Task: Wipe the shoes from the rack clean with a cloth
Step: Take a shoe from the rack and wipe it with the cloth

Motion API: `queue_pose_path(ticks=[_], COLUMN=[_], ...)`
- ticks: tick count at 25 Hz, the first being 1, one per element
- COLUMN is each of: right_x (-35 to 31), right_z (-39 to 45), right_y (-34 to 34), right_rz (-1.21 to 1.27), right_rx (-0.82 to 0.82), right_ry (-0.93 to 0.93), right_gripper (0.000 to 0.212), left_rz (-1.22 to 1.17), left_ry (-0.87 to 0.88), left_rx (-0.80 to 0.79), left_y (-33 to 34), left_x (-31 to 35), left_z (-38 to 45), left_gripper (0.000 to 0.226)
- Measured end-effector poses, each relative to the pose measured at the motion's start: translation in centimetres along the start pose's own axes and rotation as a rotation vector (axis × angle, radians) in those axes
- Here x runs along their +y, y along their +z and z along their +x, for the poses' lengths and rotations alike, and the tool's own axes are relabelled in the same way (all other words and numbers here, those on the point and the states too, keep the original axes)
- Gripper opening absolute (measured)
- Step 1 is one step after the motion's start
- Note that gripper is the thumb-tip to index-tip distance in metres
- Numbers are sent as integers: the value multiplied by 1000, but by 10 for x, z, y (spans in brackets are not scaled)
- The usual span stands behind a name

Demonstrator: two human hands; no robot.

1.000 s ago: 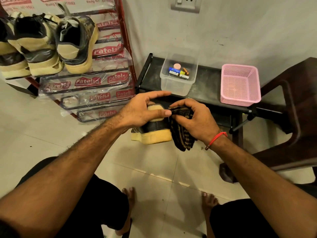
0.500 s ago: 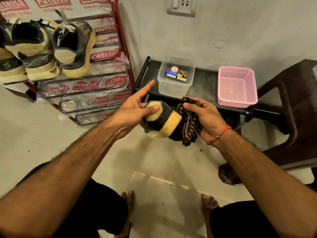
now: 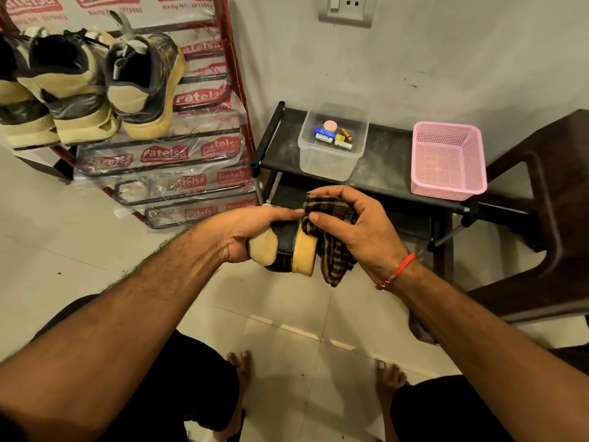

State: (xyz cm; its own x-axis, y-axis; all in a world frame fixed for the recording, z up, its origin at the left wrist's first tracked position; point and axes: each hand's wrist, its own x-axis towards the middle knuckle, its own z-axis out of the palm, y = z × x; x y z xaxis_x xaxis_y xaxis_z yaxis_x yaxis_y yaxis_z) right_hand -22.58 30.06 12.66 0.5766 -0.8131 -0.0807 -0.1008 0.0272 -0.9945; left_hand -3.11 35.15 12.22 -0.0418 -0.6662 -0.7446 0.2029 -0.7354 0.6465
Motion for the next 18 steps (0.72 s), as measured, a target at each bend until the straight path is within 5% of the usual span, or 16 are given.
queue_pose_path(ticks=[4, 10, 14, 18], right_x=[1, -10, -3, 2], right_z=[-1, 7, -2, 6], right_y=[-1, -12, 3, -14], right_rz=[-221, -144, -625, -780], right_rx=[-79, 147, -59, -27], right_ry=[-28, -191, -538, -644], right_gripper=[29, 32, 46, 42], left_rz=[265, 522, 616, 590], left_ry=[160, 483, 525, 557], left_rx=[115, 30, -87, -75], left_y=[-4, -5, 0, 3], left_x=[0, 8, 3, 1], left_z=[5, -3, -2, -4], left_gripper=[28, 34, 35, 34])
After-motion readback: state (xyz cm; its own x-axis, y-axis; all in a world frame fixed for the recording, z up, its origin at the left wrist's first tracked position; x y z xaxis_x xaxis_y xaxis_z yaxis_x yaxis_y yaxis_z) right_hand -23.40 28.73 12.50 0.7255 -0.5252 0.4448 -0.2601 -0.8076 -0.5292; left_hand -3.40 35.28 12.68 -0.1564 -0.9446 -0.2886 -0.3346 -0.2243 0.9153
